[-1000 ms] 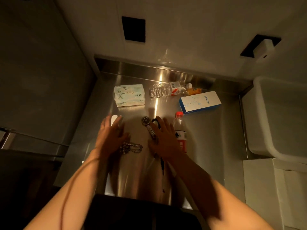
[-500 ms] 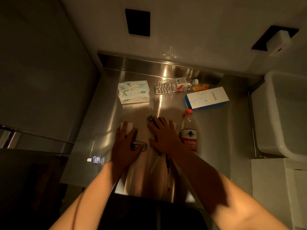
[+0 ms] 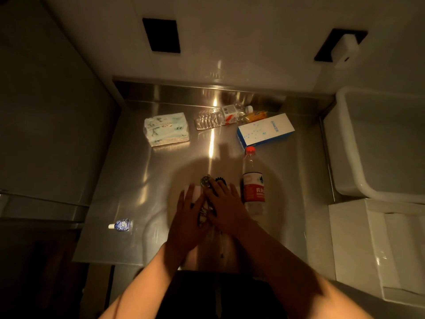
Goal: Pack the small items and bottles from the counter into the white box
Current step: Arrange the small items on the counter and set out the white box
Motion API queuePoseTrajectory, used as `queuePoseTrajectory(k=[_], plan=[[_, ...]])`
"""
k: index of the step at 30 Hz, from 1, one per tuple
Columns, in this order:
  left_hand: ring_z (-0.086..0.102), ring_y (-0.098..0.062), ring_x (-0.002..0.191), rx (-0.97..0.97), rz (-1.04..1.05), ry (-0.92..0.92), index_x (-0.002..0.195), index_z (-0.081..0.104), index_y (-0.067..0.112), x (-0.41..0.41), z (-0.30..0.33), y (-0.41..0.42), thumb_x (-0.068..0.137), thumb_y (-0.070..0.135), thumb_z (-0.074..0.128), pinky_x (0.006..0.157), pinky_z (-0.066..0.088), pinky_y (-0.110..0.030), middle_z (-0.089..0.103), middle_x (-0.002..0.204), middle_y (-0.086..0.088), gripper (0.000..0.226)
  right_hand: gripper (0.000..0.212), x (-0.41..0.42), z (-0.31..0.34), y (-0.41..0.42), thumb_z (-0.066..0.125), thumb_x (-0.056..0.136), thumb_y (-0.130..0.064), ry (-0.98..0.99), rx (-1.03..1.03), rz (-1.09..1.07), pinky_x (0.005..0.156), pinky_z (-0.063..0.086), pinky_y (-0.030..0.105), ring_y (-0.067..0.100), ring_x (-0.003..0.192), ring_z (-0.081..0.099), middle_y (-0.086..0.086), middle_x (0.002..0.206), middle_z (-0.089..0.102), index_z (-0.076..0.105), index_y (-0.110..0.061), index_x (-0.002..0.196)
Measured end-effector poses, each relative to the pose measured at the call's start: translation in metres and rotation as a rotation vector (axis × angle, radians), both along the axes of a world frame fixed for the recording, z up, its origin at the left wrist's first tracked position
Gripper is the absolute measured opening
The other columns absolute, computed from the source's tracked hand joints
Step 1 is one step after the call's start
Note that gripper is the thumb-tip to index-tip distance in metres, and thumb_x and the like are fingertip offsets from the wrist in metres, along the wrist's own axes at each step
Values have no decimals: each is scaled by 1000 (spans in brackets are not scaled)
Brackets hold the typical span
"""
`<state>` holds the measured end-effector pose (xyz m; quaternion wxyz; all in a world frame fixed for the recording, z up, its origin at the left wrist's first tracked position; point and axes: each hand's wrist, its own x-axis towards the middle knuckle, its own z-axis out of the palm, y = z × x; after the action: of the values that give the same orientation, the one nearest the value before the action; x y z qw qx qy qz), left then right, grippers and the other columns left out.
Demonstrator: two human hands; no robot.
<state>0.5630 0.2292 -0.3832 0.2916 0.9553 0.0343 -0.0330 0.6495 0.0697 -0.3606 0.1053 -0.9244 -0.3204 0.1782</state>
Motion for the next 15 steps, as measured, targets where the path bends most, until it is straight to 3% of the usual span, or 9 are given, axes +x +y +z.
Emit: queuePoseTrajectory(k=[4,8,15], plan=[[3,-29,160,-15,-29,4,162,21,36,-7,8,-8,93,51,59,124,23,-43,1,173,3,81,78,-6,2,-6,47,95,-48,17,35,-19,125,2,56,33,158,2,5,171,3,16,-23,163],[23,-36,155,-1,-2,-4,157,41,24,-19,21,5,87,40,75,118,34,-58,22,170,-8,80,77,-17,6,-12,48,97,-51,-3,90,-29,126,0,55,31,158,-2,5,172,3,20,-21,162],[14,-29,157,222,142,94,158,31,35,-69,39,90,87,63,57,121,26,-59,19,169,-1,80,77,-39,25,14,54,90,-47,22,147,33,126,0,56,29,158,2,3,171,10,30,-22,159]])
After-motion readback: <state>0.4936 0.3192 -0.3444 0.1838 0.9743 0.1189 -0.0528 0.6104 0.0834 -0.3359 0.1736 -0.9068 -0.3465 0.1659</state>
